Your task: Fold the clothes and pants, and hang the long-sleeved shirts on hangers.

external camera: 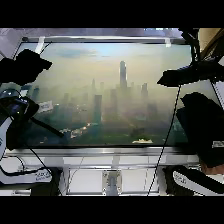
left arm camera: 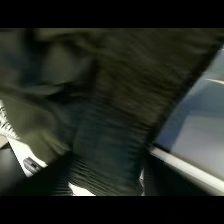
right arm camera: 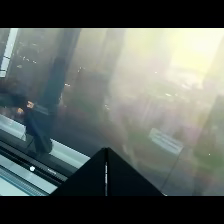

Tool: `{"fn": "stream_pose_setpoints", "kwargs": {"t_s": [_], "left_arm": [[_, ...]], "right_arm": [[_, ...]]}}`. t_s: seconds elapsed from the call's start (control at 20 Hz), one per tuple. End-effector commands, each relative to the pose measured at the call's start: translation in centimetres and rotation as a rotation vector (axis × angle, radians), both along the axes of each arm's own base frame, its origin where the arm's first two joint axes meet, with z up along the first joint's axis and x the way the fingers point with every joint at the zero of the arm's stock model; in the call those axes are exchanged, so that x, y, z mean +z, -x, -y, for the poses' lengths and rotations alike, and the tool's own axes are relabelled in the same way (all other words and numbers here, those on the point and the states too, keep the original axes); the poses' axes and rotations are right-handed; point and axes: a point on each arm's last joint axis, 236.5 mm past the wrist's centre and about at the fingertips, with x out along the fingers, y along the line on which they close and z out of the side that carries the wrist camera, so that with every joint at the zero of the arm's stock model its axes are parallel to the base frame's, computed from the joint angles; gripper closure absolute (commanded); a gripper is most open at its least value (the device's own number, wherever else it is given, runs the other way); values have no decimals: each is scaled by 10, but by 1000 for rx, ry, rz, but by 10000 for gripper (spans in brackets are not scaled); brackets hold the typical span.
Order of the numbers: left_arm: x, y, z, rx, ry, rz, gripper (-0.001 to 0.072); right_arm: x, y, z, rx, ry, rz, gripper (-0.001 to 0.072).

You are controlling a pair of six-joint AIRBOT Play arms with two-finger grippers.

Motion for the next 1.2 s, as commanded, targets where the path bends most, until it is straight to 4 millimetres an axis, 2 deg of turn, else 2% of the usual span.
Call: {"fn": "stream_pose_setpoints", "kwargs": {"t_s": [0.0, 0.1, 0.2, 0.3, 0.35, 0.4, 0.45, 0.5, 0.55, 0.6, 0.7, 0.75, 0.9, 1.0, 1.15], "left_arm": [[-8, 5, -1, 2, 1, -45, 688], [5, 3, -2, 17, -17, -34, 695], [32, -6, 1, 35, -44, 4, 696], [62, -28, 25, 34, -15, 114, 696], [77, -45, 49, 14, 37, 202, 696], [90, -60, 80, -15, 111, 289, 696], [104, -74, 120, -59, 209, 375, 696], [114, -83, 163, -109, 321, 447, 696], [123, -89, 215, -170, 456, 505, 696], [131, -90, 268, -230, 597, 541, 696], [142, -83, 363, -352, 827, 559, 696], [143, -79, 402, -415, 904, 554, 696], [128, -61, 508, -580, 1068, 517, 696], [100, -45, 569, -619, 1160, 474, 696], [64, -26, 630, -528, 1296, 422, 696]], "right_arm": [[-1, 0, -1, 2, -1, -4, 694], [-1, 2, -1, 6, 1, -12, 694], [-4, 8, -1, 18, 5, -35, 694], [-6, 18, -1, 37, 15, -68, 694], [-7, 23, 2, 43, 26, -82, 694], [-7, 29, 8, 42, 56, -91, 694], [-8, 35, 15, 38, 90, -100, 694], [-6, 41, 24, 30, 134, -103, 694], [-2, 47, 35, 16, 178, -97, 694], [3, 50, 44, -3, 215, -81, 694], [15, 55, 64, -46, 295, -28, 694], [20, 57, 72, -48, 329, -1, 694], [30, 62, 87, -68, 393, 47, 694], [30, 60, 91, -79, 409, 49, 694], [39, 43, 97, -102, 429, 131, 693]]}}
